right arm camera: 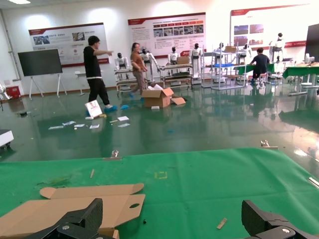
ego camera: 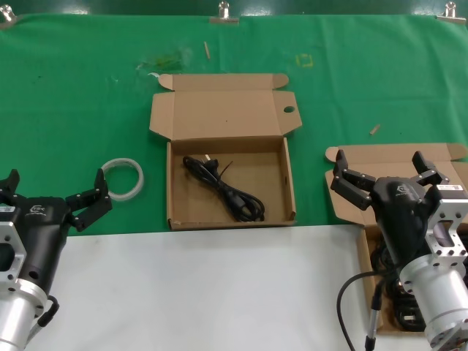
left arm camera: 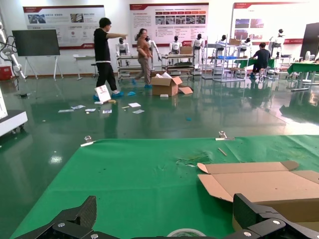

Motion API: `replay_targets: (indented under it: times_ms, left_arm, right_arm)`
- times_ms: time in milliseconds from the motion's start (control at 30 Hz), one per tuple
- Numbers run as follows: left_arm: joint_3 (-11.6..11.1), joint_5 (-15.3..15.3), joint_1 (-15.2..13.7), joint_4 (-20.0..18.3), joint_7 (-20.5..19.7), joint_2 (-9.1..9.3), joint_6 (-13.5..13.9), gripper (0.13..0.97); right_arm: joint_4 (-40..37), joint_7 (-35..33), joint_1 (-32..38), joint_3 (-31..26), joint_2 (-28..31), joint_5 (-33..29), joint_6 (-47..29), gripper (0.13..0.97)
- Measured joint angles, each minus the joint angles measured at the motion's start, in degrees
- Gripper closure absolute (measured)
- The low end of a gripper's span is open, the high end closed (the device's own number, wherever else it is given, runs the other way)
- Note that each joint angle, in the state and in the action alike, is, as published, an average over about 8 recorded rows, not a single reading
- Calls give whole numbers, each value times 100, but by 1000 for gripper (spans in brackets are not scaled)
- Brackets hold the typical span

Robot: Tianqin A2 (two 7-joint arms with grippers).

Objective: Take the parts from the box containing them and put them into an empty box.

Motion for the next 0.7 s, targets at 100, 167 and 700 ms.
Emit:
replay_targets:
  times_ms: [100, 167, 700]
  left_arm:
    - [0, 0, 0, 0, 0, 0, 0, 132]
    - [0, 0, 0, 0, 0, 0, 0, 132]
    - [0, 0, 0, 0, 1, 0, 0, 132]
  right_arm:
    - [0, 0, 0, 0, 0, 0, 0, 129]
    - [0, 0, 0, 0, 0, 0, 0, 129]
    - [0, 0, 0, 0, 0, 0, 0, 129]
